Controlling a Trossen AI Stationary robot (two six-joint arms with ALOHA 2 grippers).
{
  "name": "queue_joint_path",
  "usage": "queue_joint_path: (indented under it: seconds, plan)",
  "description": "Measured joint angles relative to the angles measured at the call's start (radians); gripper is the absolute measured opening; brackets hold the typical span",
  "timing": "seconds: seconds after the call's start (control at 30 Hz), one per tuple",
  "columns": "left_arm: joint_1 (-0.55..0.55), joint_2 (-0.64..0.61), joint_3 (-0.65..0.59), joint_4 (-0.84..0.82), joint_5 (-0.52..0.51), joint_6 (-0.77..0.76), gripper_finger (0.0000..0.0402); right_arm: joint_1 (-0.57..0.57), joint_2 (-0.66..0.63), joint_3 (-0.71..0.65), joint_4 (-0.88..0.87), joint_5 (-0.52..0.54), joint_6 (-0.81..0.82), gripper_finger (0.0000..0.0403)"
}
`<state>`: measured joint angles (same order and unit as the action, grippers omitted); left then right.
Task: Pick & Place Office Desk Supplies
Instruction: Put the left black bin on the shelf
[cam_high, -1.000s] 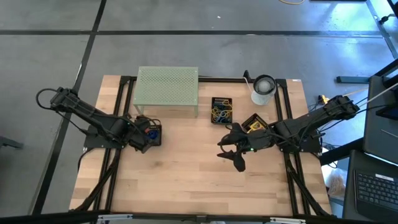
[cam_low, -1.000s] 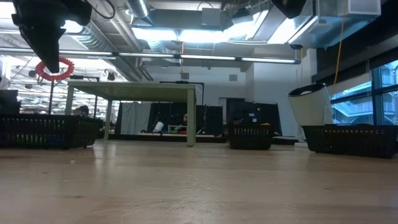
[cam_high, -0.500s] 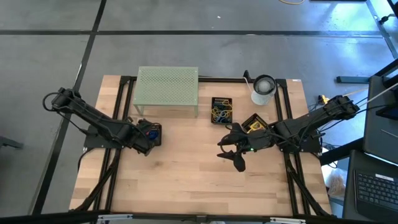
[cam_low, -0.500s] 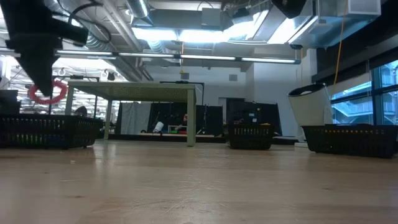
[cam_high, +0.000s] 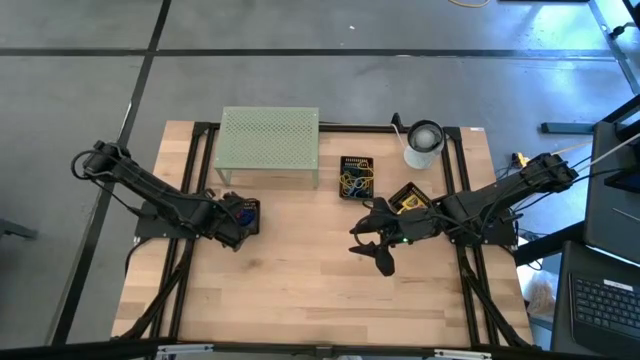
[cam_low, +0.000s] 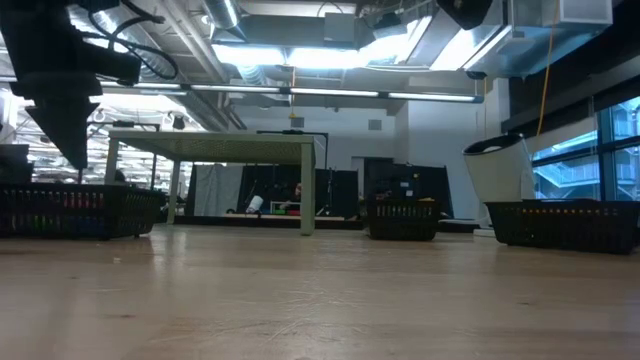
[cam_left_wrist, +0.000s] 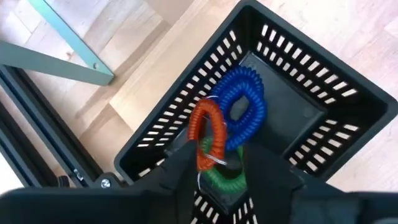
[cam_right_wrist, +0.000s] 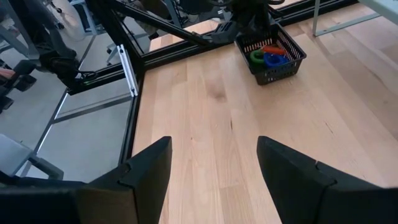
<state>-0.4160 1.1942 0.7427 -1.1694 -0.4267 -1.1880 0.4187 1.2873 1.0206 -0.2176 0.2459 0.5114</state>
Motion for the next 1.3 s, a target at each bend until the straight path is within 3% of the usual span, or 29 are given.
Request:
queue_joint_path:
  seconds: [0.27, 0.47, 0.6, 0.9, 1.1, 1.3]
  plan:
    - [0.0, 0.0, 0.082, 0.021, -0.015, 0.088, 0.0159, 0.0, 0.0, 0.0, 0.0, 0.0, -0.026, 0.0237]
    - [-0.016, 0.0, 0.075, 0.27, -0.015, 0.255, 0.0162, 0.0, 0.0, 0.0, 0.0, 0.0, -0.026, 0.0237]
    - [-0.016, 0.0, 0.047, 0.369, 0.041, 0.255, 0.0162, 0.0, 0.0, 0.0, 0.0, 0.0, -0.026, 0.0237]
    - [-0.021, 0.0, -0.037, 0.382, 0.043, 0.188, 0.0162, 0.0, 0.0, 0.0, 0.0, 0.0, -0.026, 0.0237]
    - [-0.021, 0.006, -0.081, 0.473, 0.108, 0.219, 0.0162, 0.0, 0.0, 0.0, 0.0, 0.0, -0.049, 0.0237]
    - [-0.02, 0.033, -0.081, 0.466, 0.012, 0.388, 0.0162, 0.0, 0.0, 0.0, 0.0, 0.0, -0.081, 0.0237]
